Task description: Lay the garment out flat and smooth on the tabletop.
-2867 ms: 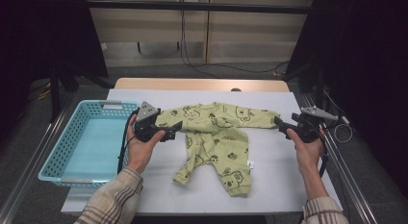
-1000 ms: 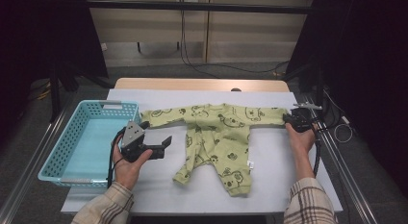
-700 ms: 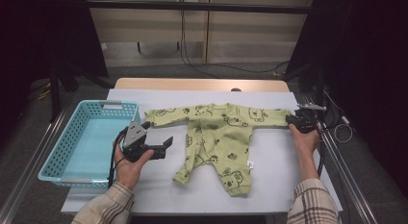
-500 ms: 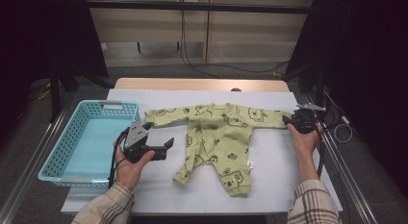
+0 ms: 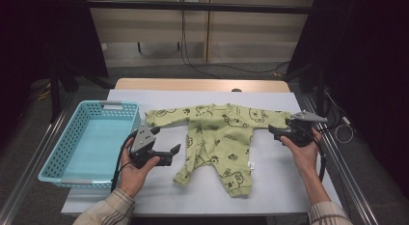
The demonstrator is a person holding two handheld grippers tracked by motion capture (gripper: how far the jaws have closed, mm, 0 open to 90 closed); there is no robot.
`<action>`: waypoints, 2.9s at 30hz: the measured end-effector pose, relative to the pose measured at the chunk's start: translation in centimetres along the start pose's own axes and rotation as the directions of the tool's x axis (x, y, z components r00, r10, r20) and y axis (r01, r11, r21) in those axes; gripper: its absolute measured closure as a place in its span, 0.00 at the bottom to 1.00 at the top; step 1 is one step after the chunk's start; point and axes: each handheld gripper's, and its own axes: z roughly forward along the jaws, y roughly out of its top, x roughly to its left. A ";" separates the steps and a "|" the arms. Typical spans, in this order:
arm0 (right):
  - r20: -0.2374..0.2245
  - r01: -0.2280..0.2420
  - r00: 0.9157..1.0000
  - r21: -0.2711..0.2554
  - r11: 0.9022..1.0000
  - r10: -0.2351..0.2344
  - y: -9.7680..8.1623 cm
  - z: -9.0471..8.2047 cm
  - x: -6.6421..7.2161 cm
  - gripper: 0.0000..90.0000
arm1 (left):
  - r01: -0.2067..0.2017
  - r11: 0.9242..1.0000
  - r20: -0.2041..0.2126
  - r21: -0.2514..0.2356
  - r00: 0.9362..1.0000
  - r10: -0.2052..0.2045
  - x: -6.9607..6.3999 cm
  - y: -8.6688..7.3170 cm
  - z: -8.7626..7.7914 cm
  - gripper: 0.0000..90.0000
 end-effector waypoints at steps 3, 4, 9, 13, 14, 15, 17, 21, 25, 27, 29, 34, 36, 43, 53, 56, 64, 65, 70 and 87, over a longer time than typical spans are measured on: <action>-0.069 0.025 0.997 -0.005 1.000 -0.025 -0.4 -1.7 2.3 0.28 | -0.003 1.000 0.054 0.024 0.999 0.002 -0.7 0.0 0.3 0.09; -0.088 0.045 0.995 -0.004 0.999 -0.045 -0.6 -2.0 3.1 0.29 | -0.011 0.999 0.069 0.033 0.998 0.009 -1.0 0.0 0.4 0.09; -0.180 0.082 0.980 -0.003 0.997 -0.081 -1.8 -3.5 6.6 0.31 | -0.030 0.997 0.126 0.078 0.992 0.021 -2.3 0.0 1.0 0.05; -0.225 0.133 0.965 -0.032 0.991 -0.136 -2.3 -5.0 8.9 0.40 | -0.053 0.991 0.172 0.123 0.985 0.031 -3.4 0.4 1.6 0.06; -0.234 0.132 0.962 -0.038 0.991 -0.137 -2.4 -5.4 9.4 0.41 | -0.060 0.990 0.185 0.129 0.982 0.036 -3.6 0.4 1.8 0.08; -0.243 0.145 0.958 -0.046 0.988 -0.152 -2.6 -5.6 10.0 0.45 | -0.069 0.988 0.201 0.138 0.979 0.040 -3.9 0.4 1.9 0.11; -0.294 0.169 0.939 -0.049 0.984 -0.176 -2.9 -6.1 11.0 0.55 | -0.097 0.986 0.222 0.139 0.973 0.064 -4.8 0.5 2.0 0.18; -0.386 0.215 0.899 -0.024 0.976 -0.207 -3.6 -6.0 13.0 0.64 | -0.124 0.981 0.271 0.147 0.959 0.081 -6.1 0.7 2.0 0.28; -0.440 0.280 0.862 0.000 0.960 -0.251 -4.2 -5.8 14.6 0.69 | -0.155 0.971 0.346 0.184 0.934 0.084 -7.4 0.3 2.4 0.35; -0.462 0.294 0.849 0.007 0.956 -0.258 -4.4 -5.7 15.1 0.71 | -0.164 0.960 0.366 0.227 0.928 0.072 -8.0 -0.1 2.8 0.36; -0.480 0.316 0.835 0.019 0.949 -0.268 -4.6 -5.4 15.6 0.71 | -0.197 0.950 0.420 0.242 0.904 0.081 -8.4 -0.4 3.3 0.41; -0.507 0.382 0.806 0.050 0.923 -0.306 -5.3 -4.6 16.6 0.70 | -0.219 0.922 0.405 0.318 0.911 0.077 -8.1 -1.0 4.0 0.45; -0.507 0.403 0.802 0.065 0.913 -0.317 -5.5 -4.4 16.7 0.68 | -0.199 0.928 0.369 0.315 0.926 0.073 -7.8 -1.3 4.1 0.45; -0.497 0.424 0.805 0.100 0.900 -0.324 -5.8 -3.8 16.5 0.55 | -0.195 0.912 0.309 0.360 0.948 0.081 -5.3 -2.1 4.3 0.45; -0.501 0.453 0.802 0.153 0.878 -0.326 -6.4 -3.0 16.3 0.57 | -0.235 0.893 0.284 0.385 0.950 0.128 -4.1 -2.8 3.8 0.65; -0.512 0.459 0.794 0.148 0.876 -0.329 -6.4 -3.0 16.4 0.68 | -0.248 0.889 0.291 0.386 0.947 0.137 -4.1 -2.8 3.9 0.71; -0.491 0.476 0.790 0.115 0.872 -0.366 -5.8 -3.6 16.7 0.79 | -0.237 0.911 0.298 0.337 0.945 0.136 -4.6 -2.2 3.2 0.84; -0.493 0.464 0.792 0.102 0.880 -0.361 -5.7 -3.8 16.6 0.79 | -0.217 0.923 0.307 0.319 0.945 0.116 -4.8 -1.9 3.0 0.84; -0.508 0.415 0.798 0.071 0.907 -0.325 -5.4 -5.3 16.2 0.79 | -0.209 0.929 0.355 0.304 0.930 0.092 -5.9 -1.7 2.4 0.84; -0.489 0.373 0.817 0.045 0.927 -0.305 -6.2 -8.0 16.6 0.51 | -0.201 0.931 0.476 0.305 0.879 0.034 -8.7 -2.1 1.1 0.75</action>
